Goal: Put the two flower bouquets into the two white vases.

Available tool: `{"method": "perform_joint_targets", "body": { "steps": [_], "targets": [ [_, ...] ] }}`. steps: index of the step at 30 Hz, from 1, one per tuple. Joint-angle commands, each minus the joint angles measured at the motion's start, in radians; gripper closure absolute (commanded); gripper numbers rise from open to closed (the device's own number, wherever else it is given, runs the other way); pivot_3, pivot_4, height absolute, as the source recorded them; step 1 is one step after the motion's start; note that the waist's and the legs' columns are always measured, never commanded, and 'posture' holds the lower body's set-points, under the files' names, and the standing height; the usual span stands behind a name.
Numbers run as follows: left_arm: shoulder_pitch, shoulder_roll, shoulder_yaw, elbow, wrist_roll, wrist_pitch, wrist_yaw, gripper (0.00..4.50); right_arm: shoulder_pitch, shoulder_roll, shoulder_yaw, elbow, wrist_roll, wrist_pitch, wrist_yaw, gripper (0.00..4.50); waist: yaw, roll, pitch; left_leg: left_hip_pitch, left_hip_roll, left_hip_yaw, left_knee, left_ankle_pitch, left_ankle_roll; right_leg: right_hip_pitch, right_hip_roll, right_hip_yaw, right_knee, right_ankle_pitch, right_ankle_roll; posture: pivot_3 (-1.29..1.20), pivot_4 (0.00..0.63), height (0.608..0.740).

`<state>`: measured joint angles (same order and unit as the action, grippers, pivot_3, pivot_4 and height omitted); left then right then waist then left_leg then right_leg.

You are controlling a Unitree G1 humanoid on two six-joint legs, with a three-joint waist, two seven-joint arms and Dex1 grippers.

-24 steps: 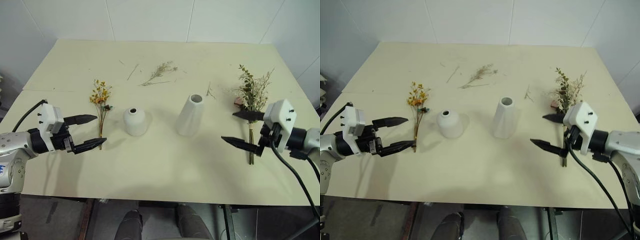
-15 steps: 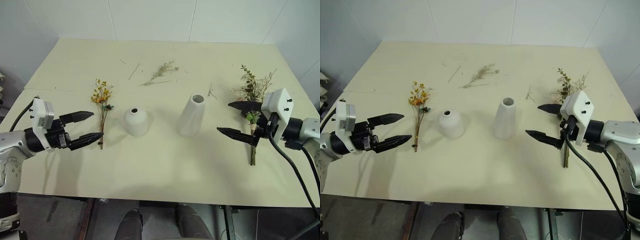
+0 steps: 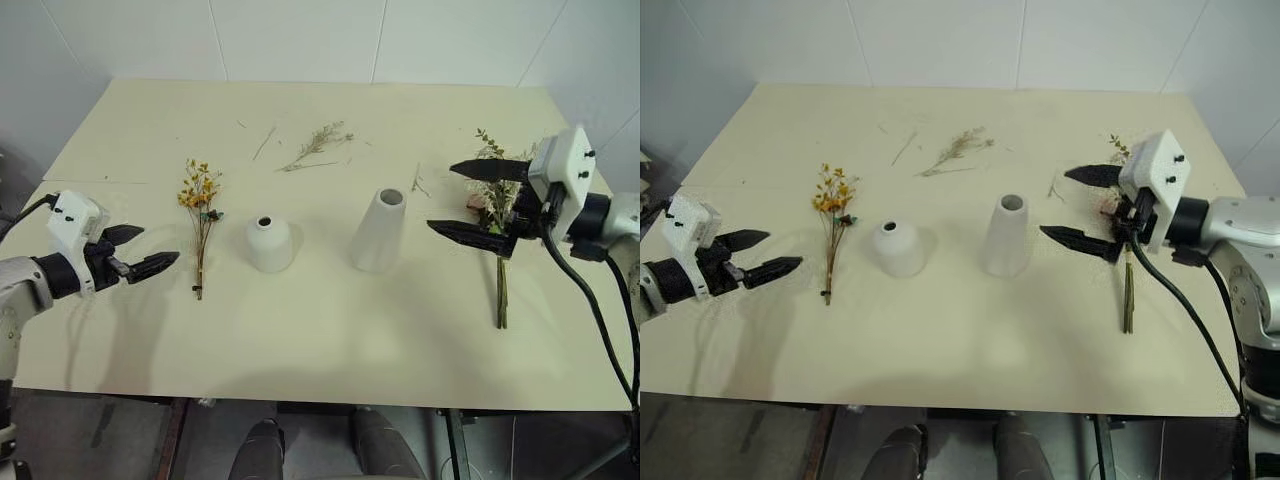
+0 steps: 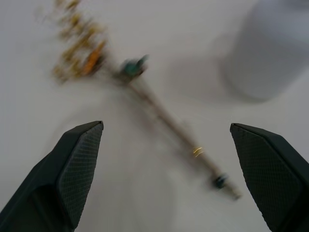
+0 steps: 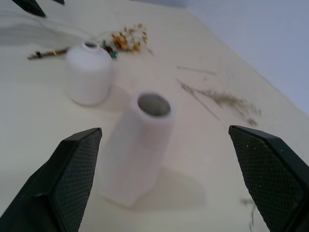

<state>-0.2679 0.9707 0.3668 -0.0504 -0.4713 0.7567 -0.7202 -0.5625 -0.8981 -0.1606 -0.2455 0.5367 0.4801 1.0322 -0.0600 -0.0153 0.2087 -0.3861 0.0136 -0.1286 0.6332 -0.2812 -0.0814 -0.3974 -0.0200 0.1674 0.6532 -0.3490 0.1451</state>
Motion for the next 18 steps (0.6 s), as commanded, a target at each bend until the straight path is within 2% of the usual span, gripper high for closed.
{"method": "perform_joint_targets", "body": {
  "steps": [1,3,12,15,18],
  "targets": [
    [-0.072,0.029,-0.052,-0.034,0.033,0.154,0.094,0.0,-0.051,0.023,-0.001,-0.042,0.041,-0.001,0.003,0.04,0.004,0.0,0.0,-0.001,0.0,0.0,0.0,0.0,0.0,0.0,0.0,0.0,0.0,0.0,0.0,0.0,0.15,0.74],
    [-0.118,0.032,-0.091,-0.027,0.047,0.221,0.121,0.0,-0.065,0.038,0.01,-0.059,0.046,0.01,-0.014,0.04,0.006,0.0,0.0,-0.001,-0.001,0.0,0.0,0.0,0.0,0.0,-0.001,-0.001,0.0,0.0,0.0,0.0,0.15,0.74],
    [-0.364,-0.072,-0.25,-0.086,0.039,0.581,0.238,0.0,-0.046,0.082,0.03,-0.083,0.051,0.0,-0.032,0.04,0.005,-0.001,0.0,-0.003,-0.002,0.0,0.0,0.0,0.0,-0.002,-0.003,-0.004,0.0,0.0,0.0,0.0,0.15,0.74],
    [-0.451,-0.108,-0.26,-0.06,0.055,0.709,0.286,0.0,-0.036,0.096,0.031,-0.096,0.052,0.001,-0.044,0.04,0.003,-0.001,0.0,-0.003,-0.002,-0.001,0.0,0.0,-0.001,-0.003,-0.002,-0.004,0.002,0.0,0.0,0.0,0.15,0.74],
    [-0.49,-0.139,-0.244,-0.044,0.064,0.765,0.316,0.0,-0.032,0.11,0.033,-0.103,0.051,0.0,-0.056,0.04,0.0,-0.001,0.0,-0.003,-0.002,0.0,0.001,0.0,-0.001,-0.003,-0.002,-0.004,0.003,0.0,0.0,0.0,0.15,0.74]
  ]
}}
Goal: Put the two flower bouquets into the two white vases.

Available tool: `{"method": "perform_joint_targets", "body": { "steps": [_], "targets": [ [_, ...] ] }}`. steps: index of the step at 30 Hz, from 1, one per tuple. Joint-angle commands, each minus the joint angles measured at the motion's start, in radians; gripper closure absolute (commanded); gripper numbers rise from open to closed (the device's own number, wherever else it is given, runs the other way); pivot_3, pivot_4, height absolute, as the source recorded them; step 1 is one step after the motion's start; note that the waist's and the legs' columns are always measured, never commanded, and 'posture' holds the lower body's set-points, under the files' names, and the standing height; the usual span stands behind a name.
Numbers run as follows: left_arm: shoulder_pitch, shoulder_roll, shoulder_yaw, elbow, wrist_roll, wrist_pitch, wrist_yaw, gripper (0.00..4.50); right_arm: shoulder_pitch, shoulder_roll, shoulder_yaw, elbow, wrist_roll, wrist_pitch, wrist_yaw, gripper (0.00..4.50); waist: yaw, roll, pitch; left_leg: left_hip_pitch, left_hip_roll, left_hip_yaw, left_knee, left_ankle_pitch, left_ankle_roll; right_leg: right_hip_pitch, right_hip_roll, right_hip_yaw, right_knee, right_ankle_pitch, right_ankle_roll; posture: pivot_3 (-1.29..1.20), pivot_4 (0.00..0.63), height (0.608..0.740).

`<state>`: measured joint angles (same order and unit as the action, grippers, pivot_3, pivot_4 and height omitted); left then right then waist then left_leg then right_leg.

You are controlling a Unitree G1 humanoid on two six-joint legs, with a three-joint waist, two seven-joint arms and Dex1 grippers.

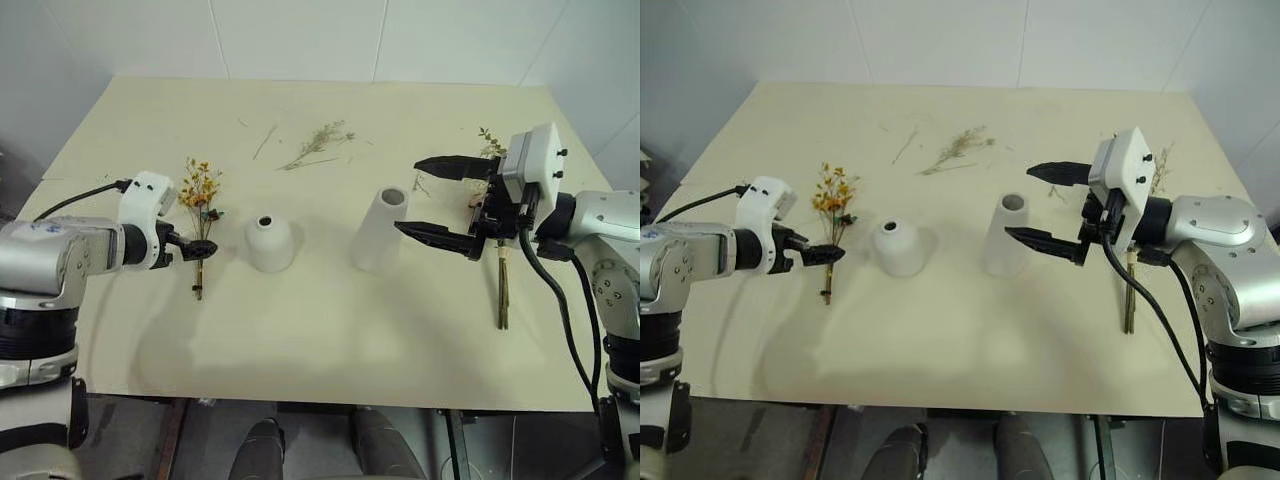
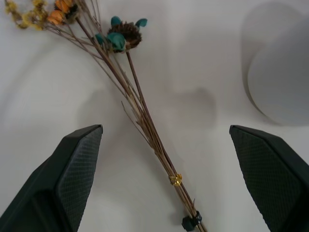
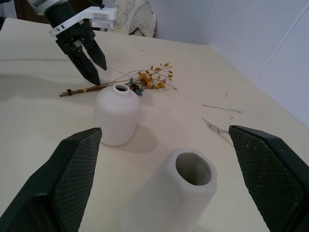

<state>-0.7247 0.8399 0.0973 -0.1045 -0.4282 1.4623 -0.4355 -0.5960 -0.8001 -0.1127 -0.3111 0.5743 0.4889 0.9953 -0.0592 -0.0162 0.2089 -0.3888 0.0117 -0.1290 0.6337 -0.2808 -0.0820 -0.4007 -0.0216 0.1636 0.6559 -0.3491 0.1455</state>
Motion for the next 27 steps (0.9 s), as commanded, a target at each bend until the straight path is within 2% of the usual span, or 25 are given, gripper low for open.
{"method": "perform_joint_targets", "body": {
  "steps": [1,4,16,23,27],
  "targets": [
    [-0.048,-0.021,0.029,0.019,0.03,0.09,0.05,0.0,0.003,0.017,-0.014,-0.039,0.013,-0.009,-0.022,0.04,0.0,0.0,0.0,0.0,0.0,0.0,0.0,0.0,0.0,0.0,0.0,0.0,0.0,0.0,0.0,0.0,0.15,0.74],
    [-0.065,-0.05,0.027,0.054,0.038,0.15,0.1,0.0,0.006,0.03,-0.012,-0.039,0.008,-0.016,-0.03,0.04,0.003,0.0,0.0,0.0,0.0,0.0,0.0,0.001,-0.002,0.0,0.0,0.0,0.001,0.0,0.0,0.0,0.15,0.74],
    [-0.115,-0.053,-0.045,0.203,-0.059,0.152,0.216,0.0,0.021,0.064,-0.02,-0.097,0.029,-0.023,-0.05,0.04,0.005,-0.002,0.001,0.0,-0.001,0.0,0.001,0.003,-0.006,-0.001,-0.001,0.0,0.003,0.0,0.0,0.0,0.15,0.74],
    [-0.145,-0.062,-0.073,0.294,-0.126,0.152,0.255,0.0,0.008,0.04,-0.01,-0.137,0.063,-0.018,-0.004,0.04,0.006,-0.002,0.001,0.0,-0.001,-0.001,0.001,0.004,-0.006,-0.001,-0.002,-0.001,0.003,0.0,0.0,0.0,0.15,0.74],
    [-0.164,-0.053,-0.135,0.38,-0.159,0.152,0.248,0.0,0.013,0.013,-0.006,-0.14,0.061,-0.03,0.048,0.04,0.005,-0.002,0.001,0.0,-0.002,-0.001,0.002,0.004,-0.006,-0.001,-0.002,-0.001,0.005,0.0,0.0,0.0,0.15,0.74]
  ]
}}
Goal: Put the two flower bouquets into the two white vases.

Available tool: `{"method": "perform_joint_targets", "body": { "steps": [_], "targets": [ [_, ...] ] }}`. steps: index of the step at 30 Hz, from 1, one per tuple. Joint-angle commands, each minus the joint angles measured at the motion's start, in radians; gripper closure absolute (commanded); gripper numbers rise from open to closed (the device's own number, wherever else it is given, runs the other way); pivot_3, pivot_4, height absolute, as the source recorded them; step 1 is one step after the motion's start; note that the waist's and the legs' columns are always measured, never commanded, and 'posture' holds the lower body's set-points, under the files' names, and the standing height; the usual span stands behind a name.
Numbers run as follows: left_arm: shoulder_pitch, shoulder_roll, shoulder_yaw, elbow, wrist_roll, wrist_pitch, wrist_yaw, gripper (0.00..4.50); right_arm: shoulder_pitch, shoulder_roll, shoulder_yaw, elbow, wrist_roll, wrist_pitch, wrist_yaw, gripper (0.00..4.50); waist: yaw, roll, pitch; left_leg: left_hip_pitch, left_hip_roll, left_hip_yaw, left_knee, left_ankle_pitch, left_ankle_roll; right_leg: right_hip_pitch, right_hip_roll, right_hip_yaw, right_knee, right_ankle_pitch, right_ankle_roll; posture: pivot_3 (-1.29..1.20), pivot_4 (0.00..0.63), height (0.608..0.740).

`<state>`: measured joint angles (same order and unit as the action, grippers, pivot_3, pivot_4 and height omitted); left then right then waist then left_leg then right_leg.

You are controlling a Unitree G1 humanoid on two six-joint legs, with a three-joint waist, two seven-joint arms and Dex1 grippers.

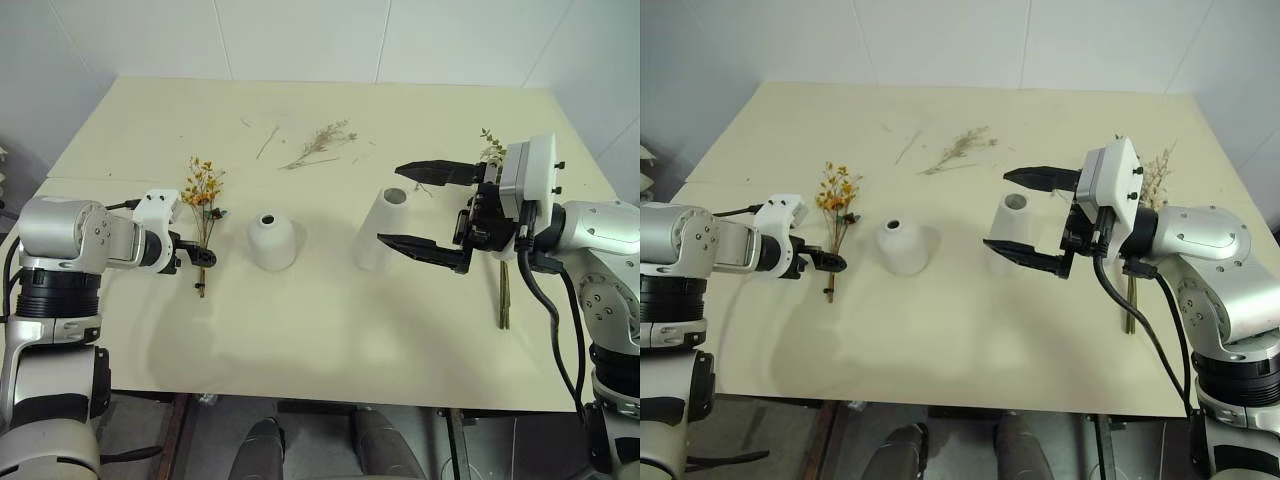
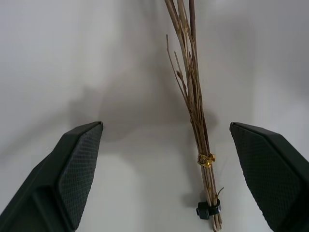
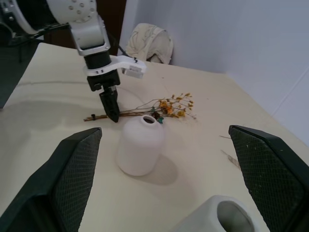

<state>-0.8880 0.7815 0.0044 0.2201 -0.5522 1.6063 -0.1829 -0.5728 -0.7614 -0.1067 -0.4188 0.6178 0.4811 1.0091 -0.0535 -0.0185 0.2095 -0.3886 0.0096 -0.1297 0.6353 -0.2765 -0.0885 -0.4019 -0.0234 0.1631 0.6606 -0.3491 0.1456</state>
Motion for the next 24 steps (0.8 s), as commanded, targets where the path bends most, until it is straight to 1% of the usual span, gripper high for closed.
{"method": "perform_joint_targets", "body": {
  "steps": [1,4,10,12,17,18,21,23,24],
  "targets": [
    [0.0,0.008,-0.058,0.061,-0.046,0.008,-0.011,0.0,-0.012,-0.029,-0.014,-0.029,0.018,-0.023,0.041,0.04,0.0,0.0,0.0,0.0,0.0,0.0,0.0,0.0,0.0,0.0,0.0,0.0,0.0,0.0,0.0,0.0,0.15,0.74],
    [0.008,0.006,-0.091,0.072,-0.085,0.008,-0.012,0.58,-0.02,-0.03,-0.014,-0.02,0.013,-0.027,0.047,0.0,0.0,0.0,0.0,0.002,0.0,0.0,0.0,0.0,0.0,0.002,0.0,0.0,0.0,0.0,0.0,0.0,0.15,0.74],
    [0.042,0.023,-0.104,0.052,-0.102,0.008,0.003,2.28,-0.017,-0.027,-0.018,-0.026,0.014,-0.019,0.041,0.0,0.001,0.001,0.0,0.002,-0.001,0.0,0.0,0.0,0.0,0.002,-0.001,0.0,-0.001,0.0,0.0,0.0,0.15,0.74],
    [0.046,0.028,-0.093,0.054,-0.098,0.008,0.011,2.9,-0.016,-0.029,-0.02,-0.027,0.014,-0.017,0.039,0.0,0.001,0.001,0.0,0.001,-0.002,0.0,0.0,0.0,0.0,0.002,-0.002,0.0,-0.001,0.0,0.001,0.0,0.15,0.74],
    [0.052,0.026,-0.015,0.092,-0.046,0.008,0.044,4.37,-0.014,-0.033,-0.025,-0.028,0.014,-0.011,0.034,0.0,0.001,0.001,0.0,0.001,-0.003,0.0,0.0,0.0,0.0,0.002,-0.003,0.0,-0.001,-0.001,0.001,0.0,0.15,0.74],
    [0.055,0.028,0.0,0.095,-0.036,0.008,0.047,4.47,-0.013,-0.036,-0.027,-0.028,0.014,-0.01,0.034,0.0,0.001,0.001,0.0,0.001,-0.003,0.0,0.0,0.0,0.0,0.002,-0.003,0.0,-0.001,-0.001,0.001,0.0,0.15,0.74],
    [0.064,0.031,0.08,0.117,0.008,0.001,0.046,4.47,-0.002,-0.049,-0.039,-0.031,0.015,-0.003,0.032,0.0,0.0,0.001,0.0,0.002,-0.003,0.0,0.0,0.0,0.0,0.002,-0.003,0.0,-0.001,-0.001,0.001,0.0,0.15,0.74],
    [0.076,0.023,0.163,0.136,0.038,-0.09,0.053,4.47,0.006,-0.057,-0.048,-0.035,0.018,0.002,0.028,0.0,-0.003,0.001,0.0,0.002,-0.003,0.0,0.0,0.001,0.001,0.002,-0.003,0.0,0.0,-0.001,0.001,0.0,0.15,0.74],
    [0.08,0.007,0.239,0.145,0.029,-0.186,0.042,4.47,0.012,-0.062,-0.052,-0.039,0.021,0.005,0.026,0.0,-0.004,0.001,0.0,0.002,-0.003,0.0,0.0,0.001,0.001,0.002,-0.003,0.0,0.001,-0.001,0.001,0.0,0.15,0.74]
  ]
}}
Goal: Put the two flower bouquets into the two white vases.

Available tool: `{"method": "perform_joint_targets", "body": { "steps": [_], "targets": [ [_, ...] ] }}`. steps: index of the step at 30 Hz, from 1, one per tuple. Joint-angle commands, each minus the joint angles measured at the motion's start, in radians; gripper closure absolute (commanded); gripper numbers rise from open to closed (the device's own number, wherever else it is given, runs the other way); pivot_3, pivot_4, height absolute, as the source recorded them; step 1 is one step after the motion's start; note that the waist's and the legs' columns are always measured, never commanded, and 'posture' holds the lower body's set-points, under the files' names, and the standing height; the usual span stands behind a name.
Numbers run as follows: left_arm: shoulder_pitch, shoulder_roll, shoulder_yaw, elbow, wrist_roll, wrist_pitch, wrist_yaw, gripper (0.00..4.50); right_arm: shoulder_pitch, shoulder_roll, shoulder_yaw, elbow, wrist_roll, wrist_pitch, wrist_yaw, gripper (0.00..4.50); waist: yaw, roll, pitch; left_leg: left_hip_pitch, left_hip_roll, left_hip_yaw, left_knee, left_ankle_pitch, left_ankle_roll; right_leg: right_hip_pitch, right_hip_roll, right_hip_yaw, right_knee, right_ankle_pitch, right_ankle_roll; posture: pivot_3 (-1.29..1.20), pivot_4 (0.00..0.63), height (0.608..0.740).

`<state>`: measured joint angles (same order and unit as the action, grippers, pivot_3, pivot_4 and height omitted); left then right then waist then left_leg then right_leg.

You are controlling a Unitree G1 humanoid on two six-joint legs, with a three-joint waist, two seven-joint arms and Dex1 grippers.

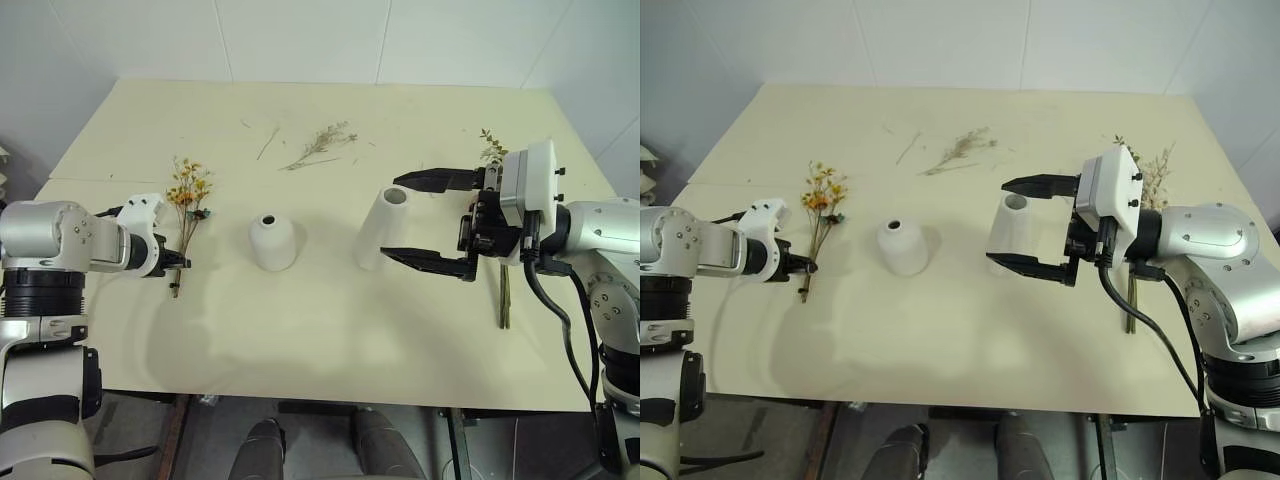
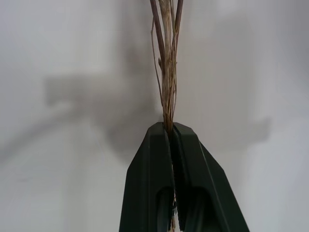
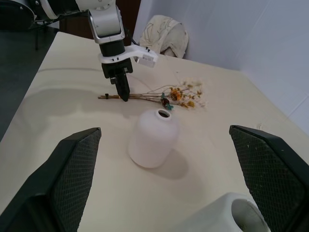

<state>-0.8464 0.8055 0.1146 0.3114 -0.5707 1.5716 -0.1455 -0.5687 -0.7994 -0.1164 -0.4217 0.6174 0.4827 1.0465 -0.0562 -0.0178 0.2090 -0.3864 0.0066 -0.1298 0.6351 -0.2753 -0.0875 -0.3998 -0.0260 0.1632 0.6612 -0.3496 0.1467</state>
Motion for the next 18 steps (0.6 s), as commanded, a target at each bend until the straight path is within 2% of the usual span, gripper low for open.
{"method": "perform_joint_targets", "body": {
  "steps": [1,9,14,18],
  "targets": [
    [0.04,-0.032,0.18,0.057,0.04,-0.216,-0.004,4.47,0.011,-0.028,-0.047,-0.038,0.024,0.005,-0.011,0.0,-0.001,0.0,0.0,0.001,0.0,0.0,0.0,0.001,0.001,0.0,0.0,0.0,0.0,0.0,0.0,0.0,0.15,0.74],
    [0.161,-0.139,0.402,-0.13,-0.049,-0.763,-0.28,4.47,0.031,-0.028,-0.069,-0.047,0.018,-0.015,-0.04,0.0,0.01,-0.004,0.001,-0.003,0.001,-0.001,-0.002,0.003,-0.002,-0.001,-0.001,-0.003,-0.003,0.002,0.001,0.0,0.15,0.74],
    [0.234,-0.141,0.406,-0.249,-0.209,-0.75,-0.529,4.47,0.038,-0.021,-0.075,-0.04,0.003,-0.042,-0.062,0.0,0.015,-0.004,0.001,-0.004,0.002,0.0,-0.005,0.003,-0.002,-0.003,-0.001,-0.003,-0.007,0.002,0.001,0.0,0.15,0.74],
    [0.221,-0.096,0.349,-0.25,-0.222,-0.796,-0.706,4.47,0.048,-0.023,-0.078,-0.042,0.012,-0.045,-0.061,0.0,0.02,-0.004,0.001,-0.006,0.002,0.0,-0.004,0.003,-0.002,-0.004,-0.001,-0.003,-0.006,0.002,0.001,0.0,0.15,0.74]
  ]
}}
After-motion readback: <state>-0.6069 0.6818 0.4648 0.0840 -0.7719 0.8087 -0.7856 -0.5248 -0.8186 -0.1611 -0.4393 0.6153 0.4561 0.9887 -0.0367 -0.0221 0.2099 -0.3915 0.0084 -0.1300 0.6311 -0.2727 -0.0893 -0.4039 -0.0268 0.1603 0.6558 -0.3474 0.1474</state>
